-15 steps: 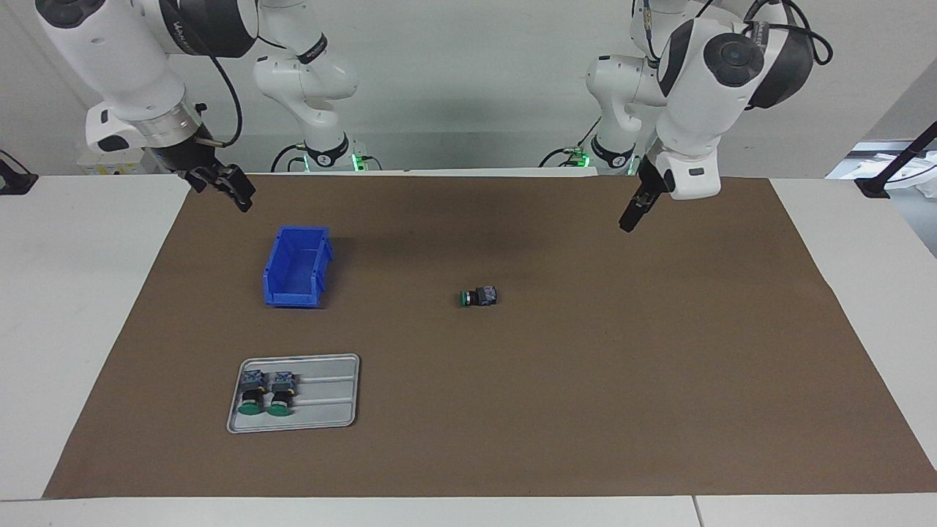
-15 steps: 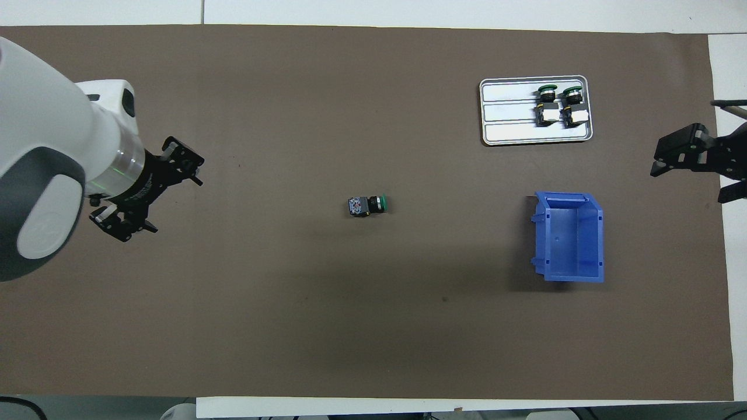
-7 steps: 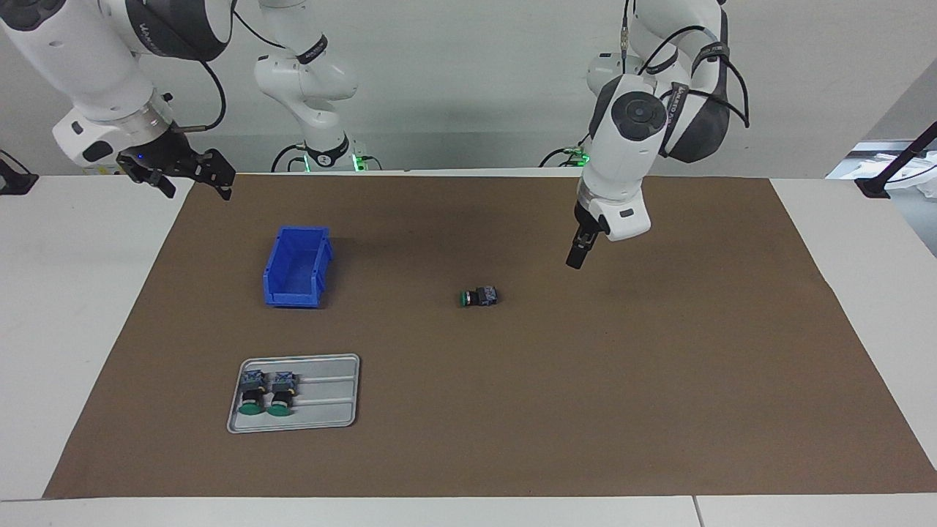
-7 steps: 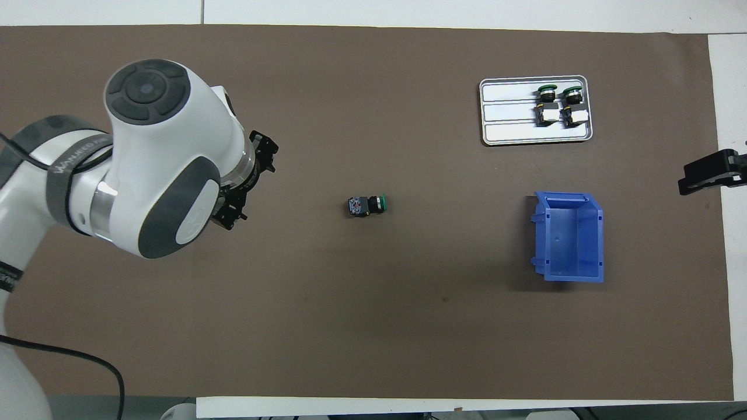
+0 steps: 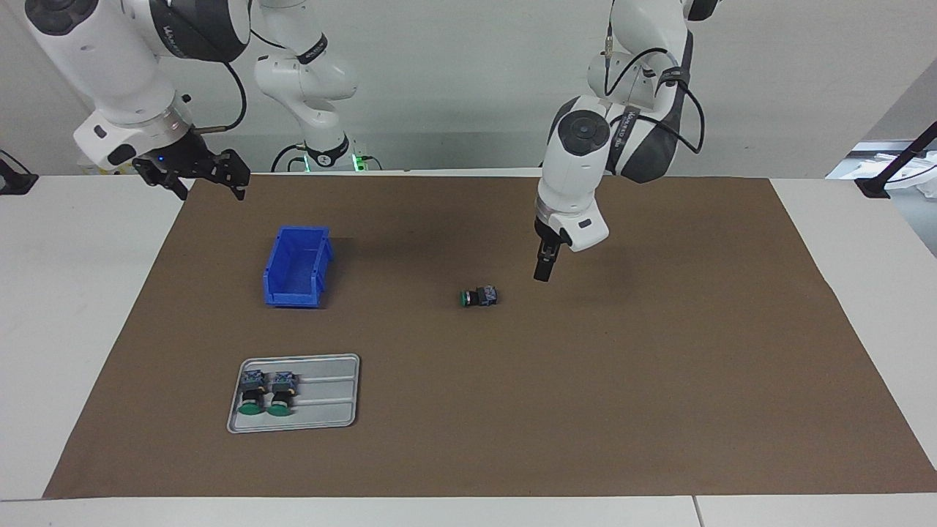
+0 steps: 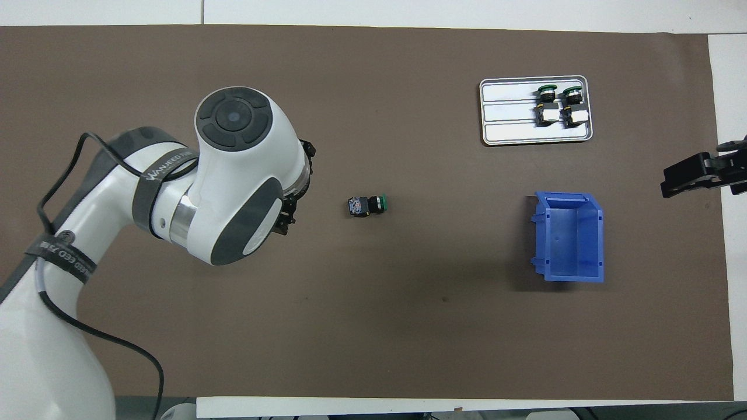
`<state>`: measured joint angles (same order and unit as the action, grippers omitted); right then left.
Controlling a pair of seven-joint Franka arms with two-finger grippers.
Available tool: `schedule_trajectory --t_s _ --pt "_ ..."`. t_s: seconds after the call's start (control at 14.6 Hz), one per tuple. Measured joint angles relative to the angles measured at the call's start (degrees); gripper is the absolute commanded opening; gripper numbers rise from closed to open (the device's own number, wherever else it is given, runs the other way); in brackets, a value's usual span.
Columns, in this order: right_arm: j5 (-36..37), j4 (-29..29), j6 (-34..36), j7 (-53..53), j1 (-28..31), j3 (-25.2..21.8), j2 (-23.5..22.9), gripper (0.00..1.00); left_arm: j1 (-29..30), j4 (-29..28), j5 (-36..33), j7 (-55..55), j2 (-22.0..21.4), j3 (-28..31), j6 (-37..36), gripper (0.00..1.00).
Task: Place and press button with both arms
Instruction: 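Swing the left gripper toward the button module at mid-table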
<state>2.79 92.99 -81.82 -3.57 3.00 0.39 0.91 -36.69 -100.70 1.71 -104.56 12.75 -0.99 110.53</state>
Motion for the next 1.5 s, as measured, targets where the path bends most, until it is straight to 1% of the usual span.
schedule_trajectory --t_s 0.14,0.34,0.48,0.68,0.96,1.37,1.5 --pt "0.00 -0.73 0.68 -0.01 -0.62 0.01 -0.70 0.99 -2.28 0.99 0.45 -5.13 1.95 0.00 1.08 0.99" --pt "0.00 -1.07 0.72 -0.01 -0.71 -0.08 -1.11 0.99 -4.99 4.54 0.72 -12.01 7.32 0.01 2.22 0.99" --pt "0.00 -1.31 0.80 -0.01 -0.59 -0.24 -1.08 0.99 -5.63 7.06 0.83 -14.31 10.51 0.01 2.46 0.99" --pt "0.00 -1.63 1.16 -0.01 -0.59 -0.29 -0.48 0.99 -5.87 9.89 0.84 -16.70 13.87 0.01 2.66 0.99" --pt "0.00 -1.68 1.43 -0.01 -0.61 -0.27 0.67 0.99 -6.39 11.14 0.88 -19.39 16.07 0.01 5.14 0.99" --pt "0.00 -1.68 1.44 -0.01 -0.62 -0.27 0.70 0.99 -7.05 11.15 1.92 -21.44 18.08 0.01 7.99 0.99" --pt "0.00 -1.67 1.45 -0.01 -0.62 -0.27 0.70 0.99 -7.47 11.15 1.97 -21.88 18.99 0.01 8.49 0.97"
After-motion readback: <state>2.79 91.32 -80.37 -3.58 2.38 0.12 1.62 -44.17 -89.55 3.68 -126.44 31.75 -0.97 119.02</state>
